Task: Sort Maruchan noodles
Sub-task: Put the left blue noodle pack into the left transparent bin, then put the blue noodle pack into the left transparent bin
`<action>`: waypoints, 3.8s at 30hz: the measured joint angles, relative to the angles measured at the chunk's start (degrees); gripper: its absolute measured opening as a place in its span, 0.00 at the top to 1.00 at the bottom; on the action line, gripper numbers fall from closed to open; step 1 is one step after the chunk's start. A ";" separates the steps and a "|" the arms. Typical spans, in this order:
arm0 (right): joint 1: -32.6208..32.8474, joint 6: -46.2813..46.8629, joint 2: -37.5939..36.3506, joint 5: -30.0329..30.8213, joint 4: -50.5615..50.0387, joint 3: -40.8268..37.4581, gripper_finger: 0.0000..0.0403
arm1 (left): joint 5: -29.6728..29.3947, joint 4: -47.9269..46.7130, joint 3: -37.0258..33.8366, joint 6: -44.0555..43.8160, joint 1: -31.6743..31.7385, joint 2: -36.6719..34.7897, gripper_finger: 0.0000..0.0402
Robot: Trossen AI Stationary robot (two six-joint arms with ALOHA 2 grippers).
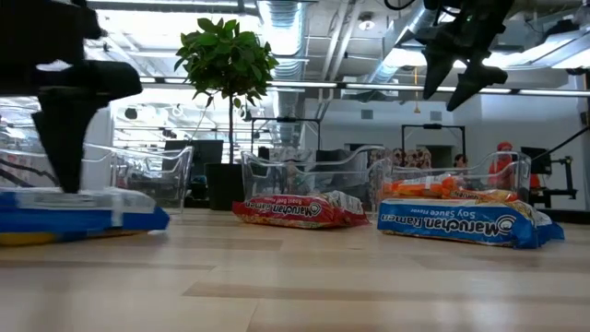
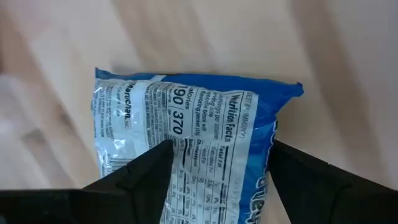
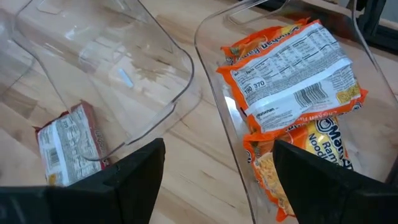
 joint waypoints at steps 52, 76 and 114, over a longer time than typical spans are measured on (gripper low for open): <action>-0.02 0.78 -0.07 -1.82 3.45 0.02 0.20 | -0.99 -6.67 -18.25 6.59 35.94 -41.70 0.82; 35.40 26.64 2.17 -9.66 16.52 -21.35 0.20 | -11.34 3.13 4.53 2.04 36.39 -52.91 0.41; 35.10 11.47 22.82 -11.99 47.50 2.79 0.96 | -10.81 19.86 7.70 9.16 36.42 -62.97 0.41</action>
